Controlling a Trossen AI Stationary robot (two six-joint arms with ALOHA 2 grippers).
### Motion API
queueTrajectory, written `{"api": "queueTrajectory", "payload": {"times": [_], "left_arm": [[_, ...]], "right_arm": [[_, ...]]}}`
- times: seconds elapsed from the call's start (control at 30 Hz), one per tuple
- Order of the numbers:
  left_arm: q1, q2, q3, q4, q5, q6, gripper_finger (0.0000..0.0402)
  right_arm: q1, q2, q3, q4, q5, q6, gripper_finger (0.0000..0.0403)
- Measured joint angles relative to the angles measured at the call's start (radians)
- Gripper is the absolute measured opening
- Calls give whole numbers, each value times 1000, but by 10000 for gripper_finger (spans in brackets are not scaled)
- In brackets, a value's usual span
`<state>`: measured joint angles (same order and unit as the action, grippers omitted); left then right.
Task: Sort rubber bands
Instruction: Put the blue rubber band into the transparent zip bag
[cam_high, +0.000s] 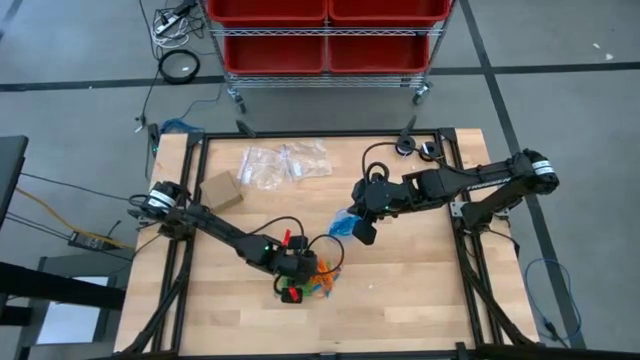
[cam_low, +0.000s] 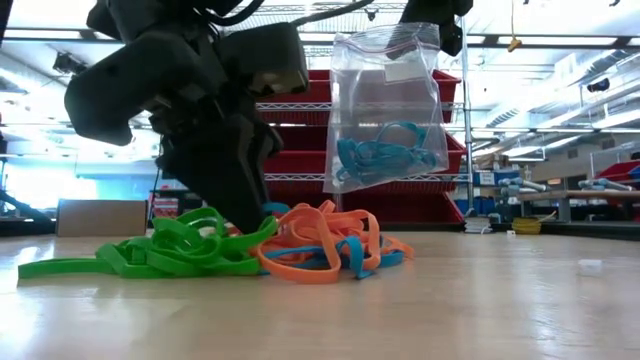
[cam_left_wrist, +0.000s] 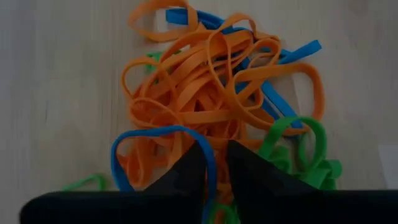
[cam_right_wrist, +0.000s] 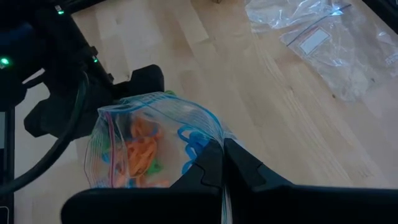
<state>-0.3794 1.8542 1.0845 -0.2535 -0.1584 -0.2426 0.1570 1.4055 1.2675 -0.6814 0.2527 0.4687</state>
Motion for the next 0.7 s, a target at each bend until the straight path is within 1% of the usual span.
{"api": "queueTrajectory", "payload": {"times": [0.17, 0.27, 0.33, 0.53, 0.6, 0.7], "left_arm": [[0, 0, 6, -4, 18, 1, 32], [0, -4, 5, -14, 51, -6, 22], [0, -15, 6, -28, 53, -6, 21], [0, -86, 6, -60, 38, 7, 12], [0, -120, 6, -61, 18, 21, 6], [0, -179, 6, -51, 19, 28, 5]], "right_arm": [[0, 0, 0, 0, 0, 0, 0], [0, 0, 0, 0, 0, 0, 0], [0, 0, 0, 0, 0, 0, 0], [0, 0, 0, -1, -1, 0, 0], [0, 0, 0, 0, -1, 0, 0], [0, 0, 0, -1, -1, 0, 0]]}}
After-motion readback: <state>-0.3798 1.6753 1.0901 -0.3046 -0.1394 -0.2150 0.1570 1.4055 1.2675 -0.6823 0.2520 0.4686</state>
